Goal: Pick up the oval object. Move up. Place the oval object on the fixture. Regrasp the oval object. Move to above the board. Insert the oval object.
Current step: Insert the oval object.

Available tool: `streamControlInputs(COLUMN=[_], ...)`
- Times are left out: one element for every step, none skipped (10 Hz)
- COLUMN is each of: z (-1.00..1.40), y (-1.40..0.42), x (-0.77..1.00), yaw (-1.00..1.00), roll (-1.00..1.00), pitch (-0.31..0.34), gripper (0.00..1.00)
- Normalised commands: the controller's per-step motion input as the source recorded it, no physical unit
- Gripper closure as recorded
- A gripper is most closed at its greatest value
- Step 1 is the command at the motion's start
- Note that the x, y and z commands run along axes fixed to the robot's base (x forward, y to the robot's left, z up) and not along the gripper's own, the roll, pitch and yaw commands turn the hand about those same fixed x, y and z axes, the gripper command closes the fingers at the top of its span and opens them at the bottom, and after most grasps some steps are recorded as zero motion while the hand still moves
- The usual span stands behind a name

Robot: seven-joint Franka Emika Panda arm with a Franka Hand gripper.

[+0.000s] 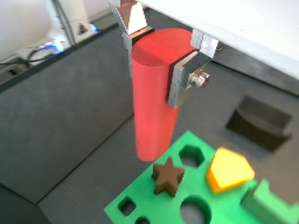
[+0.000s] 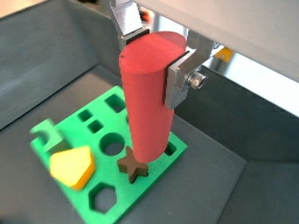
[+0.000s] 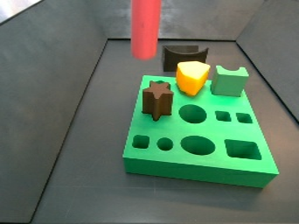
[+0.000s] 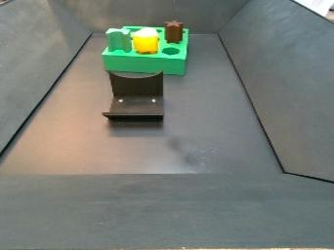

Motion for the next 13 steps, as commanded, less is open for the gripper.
streamControlInputs(z=[-0.31, -0.31, -0.32, -0.31, -0.31, -0.3, -0.18, -0.14, -0.1, -0.07, -0.07, -0.13, -0.11], y=[-0.03, -0.03, -0.03, -0.03, -0.03, -0.03, -0.04, -0.13, -0.16, -0.2, -0.2, -0.21, -0.22], x=[0.0, 0.0, 0.0, 0.0, 0.0, 0.0, 0.0, 0.23, 0.19, 0.19, 0.21, 0.21, 0.2], yaw=[-1.0, -1.0, -1.0, -1.0, -1.0, -1.0, -0.97, -0.77, -0.79, -0.77, -0.76, -0.75, -0.75], roll=[-0.06, -0.06, -0.06, -0.06, -0.06, -0.07, -0.1, -0.1, -0.09, -0.07, -0.06, -0.04, -0.04], pitch=[-0.093, -0.094, -0.097, -0.091, -0.091, -0.091, -0.076, 0.0, 0.0, 0.0, 0.0, -0.007, -0.007], gripper=[1.0, 1.0, 1.0, 1.0, 1.0, 1.0, 1.0, 1.0, 1.0, 1.0, 1.0, 1.0, 1.0])
